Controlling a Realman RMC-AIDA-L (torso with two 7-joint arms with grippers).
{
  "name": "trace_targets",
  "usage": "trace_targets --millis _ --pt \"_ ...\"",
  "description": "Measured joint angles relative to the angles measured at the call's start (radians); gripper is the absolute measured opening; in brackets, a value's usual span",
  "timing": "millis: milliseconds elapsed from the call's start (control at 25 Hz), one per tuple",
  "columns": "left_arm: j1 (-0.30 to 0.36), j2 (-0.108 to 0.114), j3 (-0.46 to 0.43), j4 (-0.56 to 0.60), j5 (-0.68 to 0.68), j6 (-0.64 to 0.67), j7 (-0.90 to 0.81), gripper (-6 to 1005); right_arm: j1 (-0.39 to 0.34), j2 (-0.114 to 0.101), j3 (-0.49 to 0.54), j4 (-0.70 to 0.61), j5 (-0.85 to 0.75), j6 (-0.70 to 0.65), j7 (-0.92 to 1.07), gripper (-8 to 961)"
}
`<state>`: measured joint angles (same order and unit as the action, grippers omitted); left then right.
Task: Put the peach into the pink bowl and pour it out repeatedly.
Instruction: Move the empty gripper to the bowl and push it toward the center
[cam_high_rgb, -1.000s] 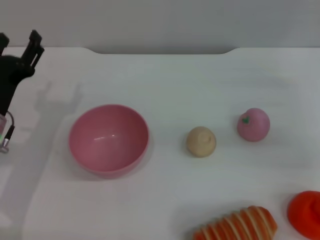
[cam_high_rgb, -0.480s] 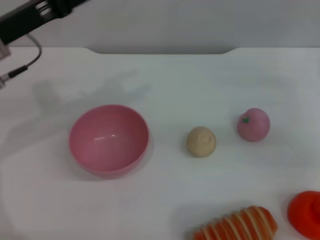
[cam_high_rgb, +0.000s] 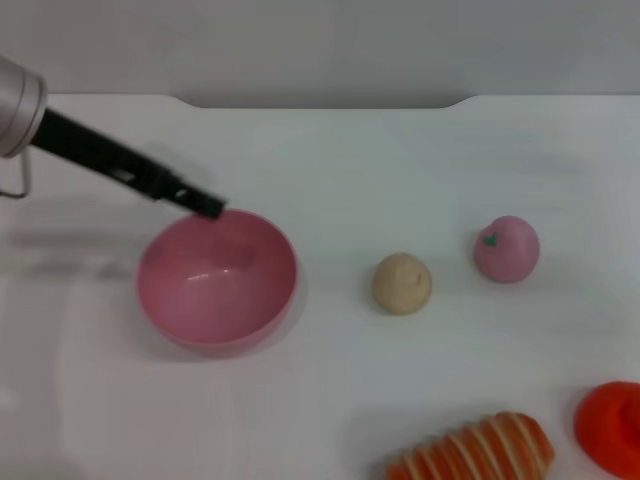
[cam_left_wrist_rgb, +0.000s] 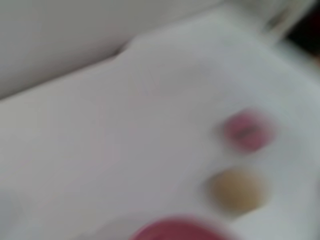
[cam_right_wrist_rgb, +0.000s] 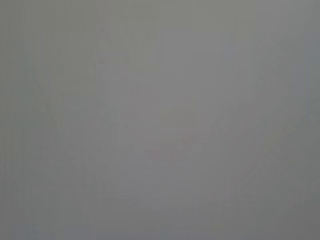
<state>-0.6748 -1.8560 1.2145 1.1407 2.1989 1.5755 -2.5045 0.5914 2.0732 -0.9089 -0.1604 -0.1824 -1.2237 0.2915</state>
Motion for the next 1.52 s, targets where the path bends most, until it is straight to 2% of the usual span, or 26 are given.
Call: trace_targets --millis 160,360,520,920,1120,1200,1520 --pt "0.001 -0.078 -0.019 0.132 0.316 0.041 -0.117 774 0.000 0.000 0.010 0.001 0.001 0.002 0.000 560" --pt "-0.027 -0.181 -0.021 0.168 0.569 0.057 -0.148 769 0.002 -0.002 0.011 -0.002 0.001 0.003 0.000 560" --pt "-0.048 -0.193 -0.021 0.158 0.588 0.058 -0.151 765 0.008 -0.003 0.012 -0.002 0.002 0.003 0.000 560" --pt "-0.097 -0.199 -0.018 0.066 0.587 0.022 -0.176 754 0.011 -0.004 0.012 -0.007 0.002 0.003 -0.007 560" --pt "-0.098 -0.200 -0.013 0.051 0.588 0.008 -0.180 749 0.013 -0.004 0.012 -0.011 0.002 -0.001 -0.006 560" --pt "-0.097 -0.204 -0.010 -0.036 0.582 -0.045 -0.191 747 0.013 -0.004 0.012 -0.012 0.002 -0.005 -0.005 560" --pt "-0.078 -0.206 -0.007 -0.093 0.554 -0.101 -0.193 738 0.020 -0.004 0.012 -0.015 0.002 0.000 -0.004 561"
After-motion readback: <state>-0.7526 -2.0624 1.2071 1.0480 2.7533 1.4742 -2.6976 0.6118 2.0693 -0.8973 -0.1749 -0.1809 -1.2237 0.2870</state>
